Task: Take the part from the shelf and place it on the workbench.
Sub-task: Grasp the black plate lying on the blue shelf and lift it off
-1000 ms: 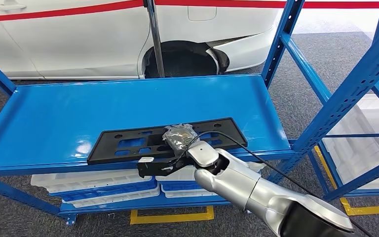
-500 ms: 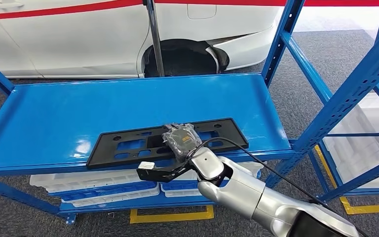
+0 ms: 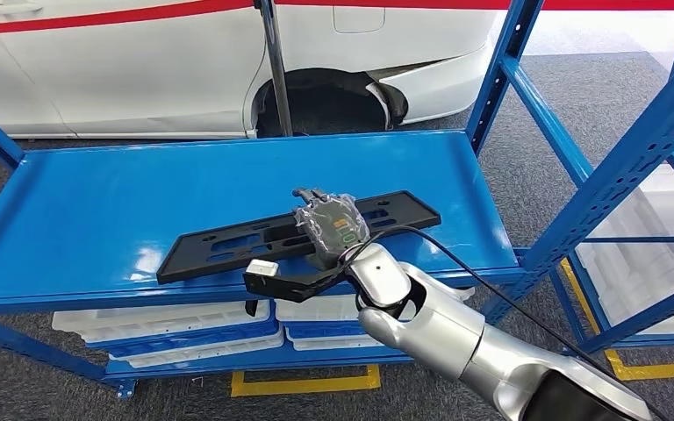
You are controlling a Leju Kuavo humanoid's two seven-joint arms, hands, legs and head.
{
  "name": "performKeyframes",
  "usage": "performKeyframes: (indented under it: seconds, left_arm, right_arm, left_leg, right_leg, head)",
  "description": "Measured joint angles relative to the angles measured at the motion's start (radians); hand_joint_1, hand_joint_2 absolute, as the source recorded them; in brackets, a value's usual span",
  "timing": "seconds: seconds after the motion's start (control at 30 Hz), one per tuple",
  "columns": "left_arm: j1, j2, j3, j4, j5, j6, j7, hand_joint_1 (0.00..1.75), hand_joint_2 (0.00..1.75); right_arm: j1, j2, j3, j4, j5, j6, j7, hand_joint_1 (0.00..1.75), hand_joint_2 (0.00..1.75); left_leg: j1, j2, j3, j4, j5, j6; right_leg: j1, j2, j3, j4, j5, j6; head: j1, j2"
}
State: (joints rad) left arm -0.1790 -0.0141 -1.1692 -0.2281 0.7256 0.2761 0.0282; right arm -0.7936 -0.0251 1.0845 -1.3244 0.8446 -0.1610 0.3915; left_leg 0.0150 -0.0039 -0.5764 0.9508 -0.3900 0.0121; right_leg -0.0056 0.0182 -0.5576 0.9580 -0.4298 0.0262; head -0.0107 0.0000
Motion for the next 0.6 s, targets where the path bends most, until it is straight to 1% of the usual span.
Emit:
performKeyframes:
  seconds: [0.1, 0.13, 0.17, 0.23, 0.27, 0.3, 0.6]
  left_arm:
    - [-0.001, 0.000, 0.000, 0.000, -0.001, -0.001, 0.000, 0.00, 1.75]
    - [-0.001, 0.000, 0.000, 0.000, -0.001, -0.002, 0.000, 0.00, 1.75]
    - [-0.002, 0.000, 0.000, 0.000, -0.001, -0.002, 0.000, 0.00, 1.75]
    - [-0.002, 0.000, 0.000, 0.000, -0.001, -0.003, 0.000, 0.00, 1.75]
    - [-0.002, 0.000, 0.000, 0.000, -0.001, -0.003, 0.000, 0.00, 1.75]
    - [-0.002, 0.000, 0.000, 0.000, -0.001, -0.003, 0.001, 0.00, 1.75]
    - [-0.004, 0.000, 0.000, 0.000, -0.003, -0.006, 0.004, 0.00, 1.75]
  right_arm:
    - [-0.001, -0.006, -0.006, -0.015, 0.000, 0.001, 0.005, 1.75, 1.75]
    - [-0.001, -0.007, -0.007, -0.019, 0.000, 0.002, 0.006, 1.65, 1.75]
    - [-0.001, -0.009, -0.008, -0.022, -0.003, 0.003, 0.006, 1.39, 1.75]
    - [-0.001, -0.011, -0.011, -0.024, -0.010, 0.011, 0.006, 0.52, 1.75]
    - [-0.001, -0.012, -0.012, -0.024, -0.015, 0.016, 0.007, 0.18, 1.75]
    - [-0.001, -0.013, -0.013, -0.024, -0.019, 0.022, 0.007, 0.00, 1.75]
    - [0.001, -0.015, -0.013, -0.018, -0.076, 0.080, 0.008, 0.00, 1.75]
  left_leg:
    - [0.000, 0.000, 0.000, 0.000, 0.000, 0.000]
    - [0.000, 0.000, 0.000, 0.000, 0.000, 0.000]
    - [0.000, 0.000, 0.000, 0.000, 0.000, 0.000]
    - [0.000, 0.000, 0.000, 0.000, 0.000, 0.000]
    - [0.000, 0.000, -0.001, 0.000, 0.000, 0.000]
    - [0.000, 0.000, -0.001, 0.000, 0.000, 0.000]
    - [0.000, 0.000, -0.002, 0.000, 0.000, 0.000]
  right_leg:
    - [0.000, 0.000, 0.000, 0.000, 0.000, 0.000]
    - [0.000, 0.000, 0.000, 0.000, 0.000, 0.000]
    - [0.000, 0.000, 0.000, 0.000, 0.000, 0.000]
    - [0.000, 0.000, 0.000, 0.000, 0.000, 0.000]
    - [0.000, 0.000, 0.000, 0.000, 0.000, 0.000]
    - [0.000, 0.000, -0.001, 0.000, 0.000, 0.000]
    - [0.000, 0.000, -0.002, 0.000, 0.000, 0.000]
  head:
    - [0.000, 0.000]
    - [0.000, 0.000]
    - [0.000, 0.000]
    - [0.000, 0.000]
    - [0.000, 0.000]
    - [0.000, 0.000]
    - [0.000, 0.000]
